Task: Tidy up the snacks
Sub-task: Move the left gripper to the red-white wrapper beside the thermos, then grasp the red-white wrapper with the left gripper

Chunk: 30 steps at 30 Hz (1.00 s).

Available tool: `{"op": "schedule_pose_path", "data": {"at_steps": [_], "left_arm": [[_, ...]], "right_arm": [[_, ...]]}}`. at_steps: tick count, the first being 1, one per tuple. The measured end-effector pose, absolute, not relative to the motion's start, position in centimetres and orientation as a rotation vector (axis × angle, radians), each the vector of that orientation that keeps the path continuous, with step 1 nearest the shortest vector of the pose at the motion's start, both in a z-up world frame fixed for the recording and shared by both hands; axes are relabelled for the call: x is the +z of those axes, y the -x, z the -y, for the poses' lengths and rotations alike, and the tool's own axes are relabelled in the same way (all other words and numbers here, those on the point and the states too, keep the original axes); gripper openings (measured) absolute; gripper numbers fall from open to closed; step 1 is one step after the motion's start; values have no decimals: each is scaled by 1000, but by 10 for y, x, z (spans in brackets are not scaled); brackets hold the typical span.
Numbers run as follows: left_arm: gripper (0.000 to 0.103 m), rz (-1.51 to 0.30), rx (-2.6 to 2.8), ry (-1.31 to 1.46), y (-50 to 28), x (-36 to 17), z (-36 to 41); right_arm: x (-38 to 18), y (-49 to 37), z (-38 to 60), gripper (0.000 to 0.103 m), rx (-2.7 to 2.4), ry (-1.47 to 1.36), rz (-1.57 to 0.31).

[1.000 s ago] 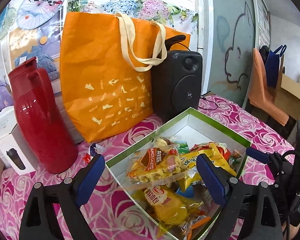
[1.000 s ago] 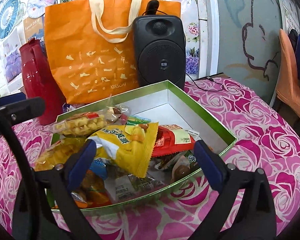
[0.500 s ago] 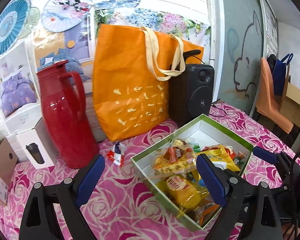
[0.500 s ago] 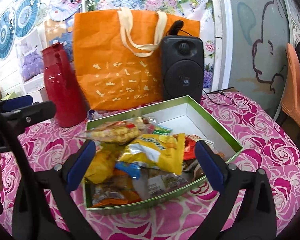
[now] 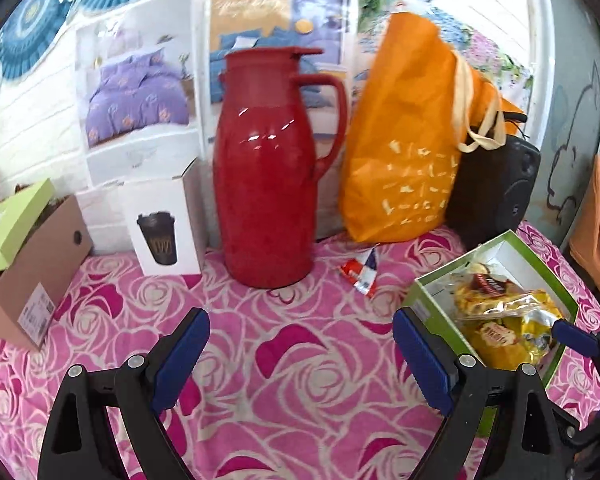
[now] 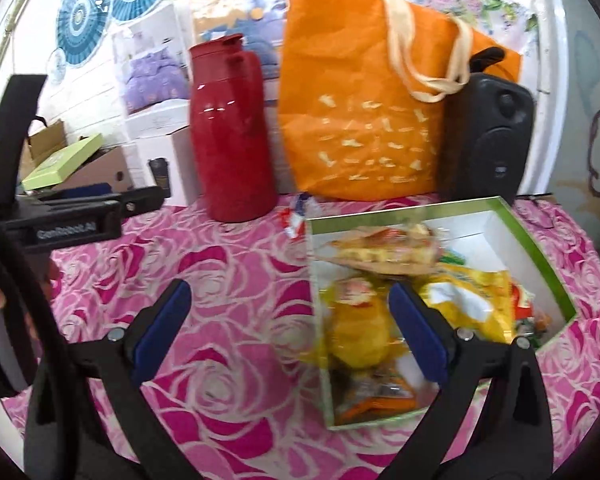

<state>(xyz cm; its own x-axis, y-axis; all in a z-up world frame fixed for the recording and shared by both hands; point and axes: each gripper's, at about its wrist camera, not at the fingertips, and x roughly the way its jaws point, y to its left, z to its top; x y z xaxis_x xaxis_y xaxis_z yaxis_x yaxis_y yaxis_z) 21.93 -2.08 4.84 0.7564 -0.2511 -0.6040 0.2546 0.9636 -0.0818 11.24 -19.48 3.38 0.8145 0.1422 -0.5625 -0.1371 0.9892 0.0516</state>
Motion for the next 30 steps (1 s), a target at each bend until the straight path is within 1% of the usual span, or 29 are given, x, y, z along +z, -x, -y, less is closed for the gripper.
{"op": "schedule_pose_path", "data": {"at_steps": [3, 8, 10, 11, 17, 20, 22, 23, 24, 26, 27, 28, 29, 30], "left_arm": [[94, -676, -304, -4, -233, 39, 16], [94, -684, -377, -43, -254, 26, 33], [91, -685, -411, -63, -265, 21, 46], [87, -692, -431, -75, -272, 17, 55], [72, -729, -499, -109, -321, -3, 99], [70, -737, -524, -98, -341, -6, 115], [66, -744, -540, -90, -354, -8, 125], [60, -754, -545, -90, -361, -10, 130], [58, -766, -545, -94, -366, -12, 135], [56, -786, -543, -103, -377, -20, 144], [49, -796, -542, -109, -380, -25, 147], [39, -809, -552, -115, -384, -30, 150], [16, -833, -566, -124, -387, -36, 153], [16, -839, -575, -123, -387, -41, 153]], "right_arm": [[26, -119, 181, 98, 182, -36, -619], [14, -126, 171, 95, 114, 33, -614], [18, -129, 182, 87, 57, 43, -599], [22, -129, 192, 86, 20, 39, -581], [40, -127, 244, 86, -106, -21, -509], [39, -129, 258, 86, -129, -34, -504], [35, -131, 262, 86, -130, -37, -512], [33, -134, 263, 86, -129, -40, -517], [30, -136, 265, 86, -128, -44, -520], [26, -139, 267, 86, -124, -50, -532], [23, -141, 268, 86, -120, -55, -541], [21, -142, 268, 86, -117, -57, -548], [18, -143, 268, 86, -115, -62, -558], [16, -144, 268, 86, -110, -66, -565]]}}
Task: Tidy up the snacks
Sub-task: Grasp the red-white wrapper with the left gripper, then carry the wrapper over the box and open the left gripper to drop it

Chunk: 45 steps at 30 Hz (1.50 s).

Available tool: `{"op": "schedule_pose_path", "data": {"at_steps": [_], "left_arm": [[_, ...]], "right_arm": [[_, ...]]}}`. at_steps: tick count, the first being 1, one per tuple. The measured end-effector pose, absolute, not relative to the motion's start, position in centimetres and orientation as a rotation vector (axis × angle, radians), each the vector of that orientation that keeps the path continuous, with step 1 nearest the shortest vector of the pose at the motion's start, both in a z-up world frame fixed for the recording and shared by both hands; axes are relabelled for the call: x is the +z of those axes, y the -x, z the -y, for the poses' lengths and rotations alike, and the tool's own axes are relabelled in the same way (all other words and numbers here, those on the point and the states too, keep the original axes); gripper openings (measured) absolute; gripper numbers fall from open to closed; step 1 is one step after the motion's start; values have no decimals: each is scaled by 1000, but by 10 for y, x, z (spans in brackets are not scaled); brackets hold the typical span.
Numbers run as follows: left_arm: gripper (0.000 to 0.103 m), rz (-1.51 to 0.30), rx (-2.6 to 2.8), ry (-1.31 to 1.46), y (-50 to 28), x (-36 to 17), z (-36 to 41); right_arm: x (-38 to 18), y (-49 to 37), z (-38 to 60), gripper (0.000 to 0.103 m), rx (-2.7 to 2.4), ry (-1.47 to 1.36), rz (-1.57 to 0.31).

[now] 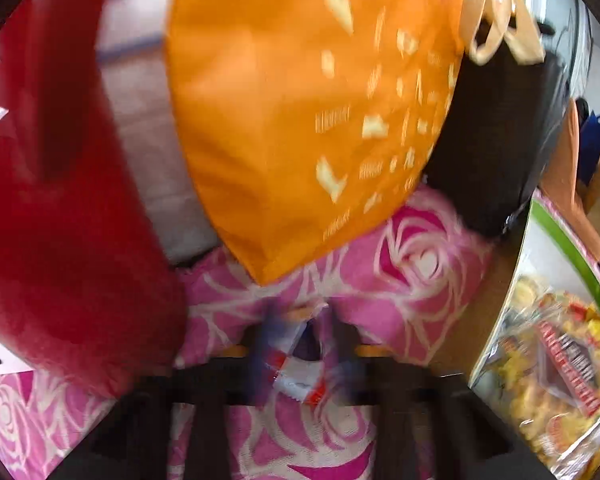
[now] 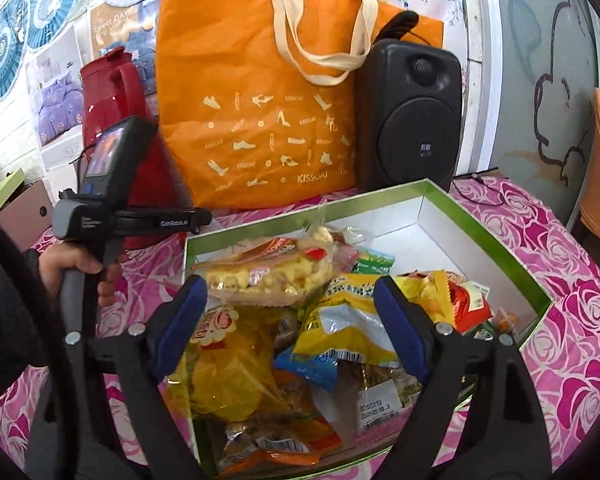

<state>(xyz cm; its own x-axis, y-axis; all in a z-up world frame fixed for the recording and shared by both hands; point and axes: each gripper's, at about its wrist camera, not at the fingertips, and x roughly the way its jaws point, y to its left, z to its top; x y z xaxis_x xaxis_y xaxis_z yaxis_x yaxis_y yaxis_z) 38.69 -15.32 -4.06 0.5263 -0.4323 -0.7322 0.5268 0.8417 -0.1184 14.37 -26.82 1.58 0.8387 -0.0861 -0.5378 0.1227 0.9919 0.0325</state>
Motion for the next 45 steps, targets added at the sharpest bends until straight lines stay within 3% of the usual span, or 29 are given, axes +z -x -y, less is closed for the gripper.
{"op": "schedule_pose_path", "data": {"at_steps": [7, 16, 22, 31, 32, 34, 35, 41, 45], "left_arm": [[16, -797, -597, -129, -354, -24, 133], [16, -674, -673, -110, -293, 55, 126], [16, -621, -789, -136, -245, 90, 165], [17, -616, -873, -209, -215, 88, 237], [22, -616, -873, -212, -213, 85, 242], [64, -636, -862, -215, -210, 79, 247], [91, -637, -841, -214, -209, 77, 247], [94, -609, -725, -216, -192, 77, 233], [94, -586, -657, -218, -172, 81, 213]], "right_arm": [[13, -138, 267, 86, -79, -99, -582], [25, -112, 274, 86, -91, -129, -564], [31, -90, 289, 86, -120, -144, -568], [24, -75, 317, 86, -134, -184, -591], [23, -74, 319, 86, -133, -186, -593], [21, -72, 323, 86, -128, -184, -598], [20, -71, 323, 86, -125, -179, -601], [18, -68, 323, 89, -132, -150, -634], [22, -56, 317, 99, -126, -108, -644]]}}
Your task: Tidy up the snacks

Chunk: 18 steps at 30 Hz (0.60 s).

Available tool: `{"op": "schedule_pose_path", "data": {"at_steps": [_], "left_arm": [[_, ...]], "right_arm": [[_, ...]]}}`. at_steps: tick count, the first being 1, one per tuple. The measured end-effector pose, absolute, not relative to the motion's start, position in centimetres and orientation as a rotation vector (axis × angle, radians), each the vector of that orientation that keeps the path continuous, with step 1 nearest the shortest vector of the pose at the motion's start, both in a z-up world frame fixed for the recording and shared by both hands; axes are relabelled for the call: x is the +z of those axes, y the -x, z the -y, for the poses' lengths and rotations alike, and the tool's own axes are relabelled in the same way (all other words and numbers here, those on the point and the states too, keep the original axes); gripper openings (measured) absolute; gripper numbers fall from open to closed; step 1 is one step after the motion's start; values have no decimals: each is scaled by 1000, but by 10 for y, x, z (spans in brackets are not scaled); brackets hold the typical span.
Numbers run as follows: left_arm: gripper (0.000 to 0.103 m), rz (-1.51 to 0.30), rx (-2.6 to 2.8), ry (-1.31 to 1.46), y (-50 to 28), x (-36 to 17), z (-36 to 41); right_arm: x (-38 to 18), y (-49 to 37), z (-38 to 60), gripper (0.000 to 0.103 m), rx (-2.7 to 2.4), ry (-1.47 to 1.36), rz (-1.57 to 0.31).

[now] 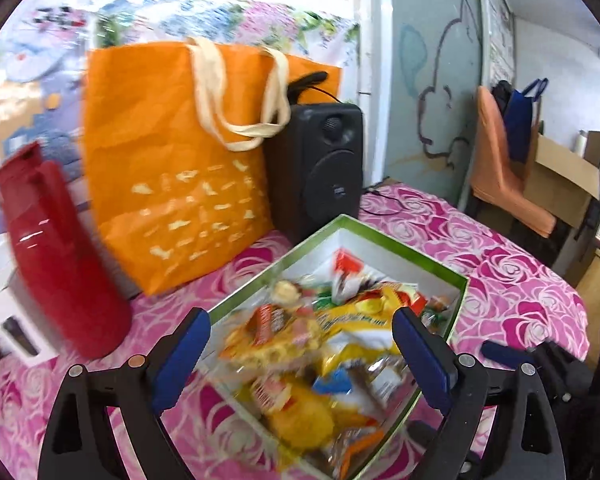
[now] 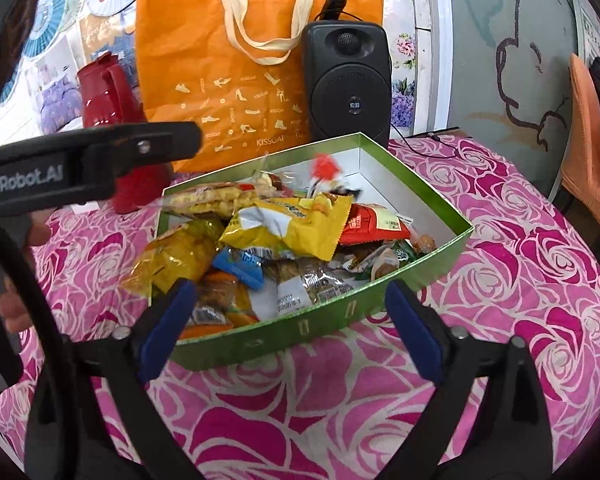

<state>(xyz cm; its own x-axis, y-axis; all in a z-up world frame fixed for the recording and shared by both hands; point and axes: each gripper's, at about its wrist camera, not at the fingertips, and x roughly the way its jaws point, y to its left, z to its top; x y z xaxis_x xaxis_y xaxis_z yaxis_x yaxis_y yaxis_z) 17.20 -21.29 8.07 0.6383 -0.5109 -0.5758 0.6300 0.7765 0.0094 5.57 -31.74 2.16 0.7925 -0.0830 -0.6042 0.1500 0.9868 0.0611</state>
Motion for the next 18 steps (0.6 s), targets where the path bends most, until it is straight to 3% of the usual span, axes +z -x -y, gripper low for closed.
{"op": "schedule_pose_path", "data": {"at_steps": [8, 18], "left_arm": [[94, -602, -444, -106, -124, 82, 151], [94, -701, -323, -93, -71, 46, 118]], "right_arm": [[31, -23, 302, 101, -143, -19, -693], [31, 15, 279, 101, -172, 46, -711]]}}
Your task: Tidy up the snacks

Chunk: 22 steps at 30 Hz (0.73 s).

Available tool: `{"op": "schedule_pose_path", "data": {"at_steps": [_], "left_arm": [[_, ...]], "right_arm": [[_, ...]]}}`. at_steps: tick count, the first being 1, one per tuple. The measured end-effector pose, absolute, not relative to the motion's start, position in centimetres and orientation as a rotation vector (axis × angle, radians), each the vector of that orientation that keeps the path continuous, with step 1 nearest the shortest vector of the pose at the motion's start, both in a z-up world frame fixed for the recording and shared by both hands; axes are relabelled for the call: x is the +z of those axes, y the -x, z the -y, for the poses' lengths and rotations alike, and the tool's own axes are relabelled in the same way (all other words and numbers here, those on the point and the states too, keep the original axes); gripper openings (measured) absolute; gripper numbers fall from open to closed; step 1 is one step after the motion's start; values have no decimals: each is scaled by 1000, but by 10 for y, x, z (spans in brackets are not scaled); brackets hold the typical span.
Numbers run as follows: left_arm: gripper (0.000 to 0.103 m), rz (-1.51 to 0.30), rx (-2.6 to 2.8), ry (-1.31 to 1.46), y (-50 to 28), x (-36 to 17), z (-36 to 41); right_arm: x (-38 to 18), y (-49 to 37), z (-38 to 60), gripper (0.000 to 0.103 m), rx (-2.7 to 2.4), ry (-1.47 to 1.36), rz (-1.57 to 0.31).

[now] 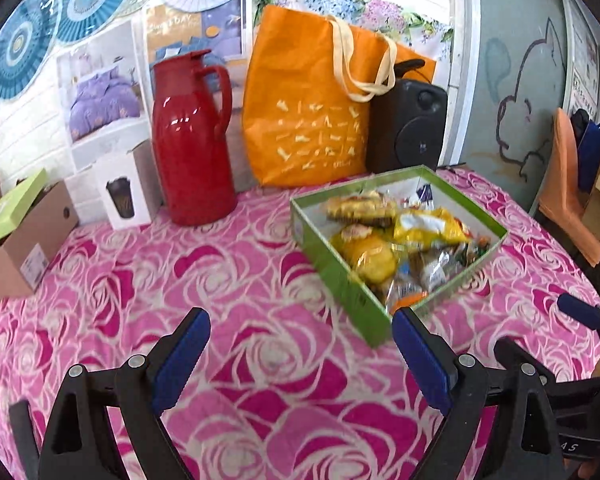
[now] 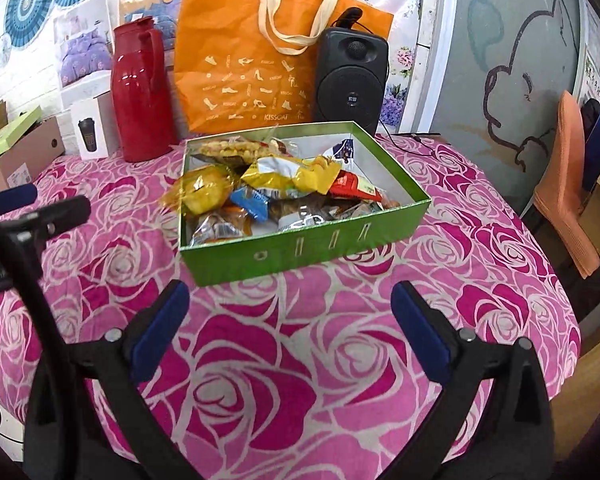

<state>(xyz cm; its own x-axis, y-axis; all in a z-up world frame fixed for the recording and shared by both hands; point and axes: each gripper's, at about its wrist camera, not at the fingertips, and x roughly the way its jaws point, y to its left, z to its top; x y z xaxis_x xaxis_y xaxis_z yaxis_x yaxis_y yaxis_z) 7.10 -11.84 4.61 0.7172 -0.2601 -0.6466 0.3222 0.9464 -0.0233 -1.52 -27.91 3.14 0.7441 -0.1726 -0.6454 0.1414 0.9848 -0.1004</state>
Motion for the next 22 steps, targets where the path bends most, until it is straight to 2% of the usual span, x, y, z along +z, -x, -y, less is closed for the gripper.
{"op": "schedule_pose_path", "data": {"at_steps": [8, 22], "left_arm": [[94, -747, -280, -123, -45, 26, 116], [94, -739, -270, -125, -38, 26, 114]], "right_arm": [[24, 32, 268, 101, -174, 59, -723], [23, 36, 269, 101, -176, 49, -722]]}}
